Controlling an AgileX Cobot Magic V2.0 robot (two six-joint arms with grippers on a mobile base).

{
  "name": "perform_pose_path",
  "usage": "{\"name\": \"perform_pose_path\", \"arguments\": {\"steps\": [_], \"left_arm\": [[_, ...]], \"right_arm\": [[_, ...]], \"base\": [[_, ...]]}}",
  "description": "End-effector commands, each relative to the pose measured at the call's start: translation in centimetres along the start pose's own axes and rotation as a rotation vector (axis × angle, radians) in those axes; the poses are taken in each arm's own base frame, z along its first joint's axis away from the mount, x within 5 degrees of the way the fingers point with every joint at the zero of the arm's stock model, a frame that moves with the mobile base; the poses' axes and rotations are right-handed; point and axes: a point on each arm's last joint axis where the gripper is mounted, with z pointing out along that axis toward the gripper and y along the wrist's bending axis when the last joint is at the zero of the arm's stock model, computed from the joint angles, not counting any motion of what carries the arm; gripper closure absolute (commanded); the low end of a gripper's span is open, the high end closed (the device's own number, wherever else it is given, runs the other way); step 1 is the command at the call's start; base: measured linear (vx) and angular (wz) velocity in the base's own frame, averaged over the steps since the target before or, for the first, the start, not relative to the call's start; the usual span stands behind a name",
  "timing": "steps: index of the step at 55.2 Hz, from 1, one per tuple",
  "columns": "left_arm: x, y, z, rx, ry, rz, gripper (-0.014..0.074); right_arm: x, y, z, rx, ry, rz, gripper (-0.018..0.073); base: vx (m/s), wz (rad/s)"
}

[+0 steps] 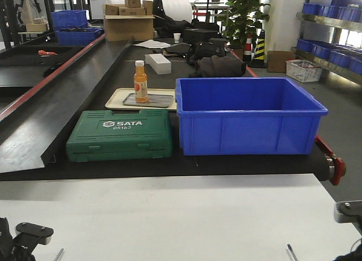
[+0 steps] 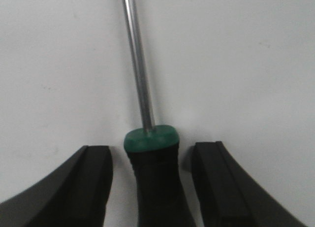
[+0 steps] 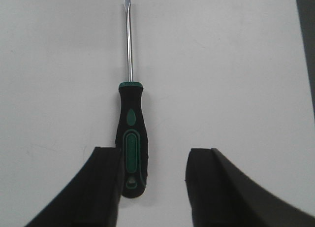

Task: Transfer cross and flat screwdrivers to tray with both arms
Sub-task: 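Close left gripper on cross screwdriver, right gripper on flat screwdriver, then lift both held screwdrivers upright off the table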

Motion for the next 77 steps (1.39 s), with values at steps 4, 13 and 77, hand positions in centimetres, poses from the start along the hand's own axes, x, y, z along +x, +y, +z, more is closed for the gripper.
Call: {"name": "perform_pose_path", "arguments": {"steps": [4, 13, 77], "left_arm": [[-1.1, -0.2, -1.7, -0.002, -0.078, -0.015, 0.0107], [-1.1, -0.2, -1.7, -0.001, -0.077, -0.015, 0.0107], [-1.0, -0.2, -1.7, 0.004, -0.063, -0.015, 0.019]], "right_arm": [[-2.8, -0.1, 2.0, 0.006, -0.009, -0.041, 0.0164], [-3.9, 0.0, 5.5, 0.006, 0.046, -0.074, 0.0164], [-2.4, 1.0, 11.9, -0.064, 0.244, -0.071, 0.0355]], "base": [[0.0, 0.0], [0.0, 0.0], [0.0, 0.0]]}}
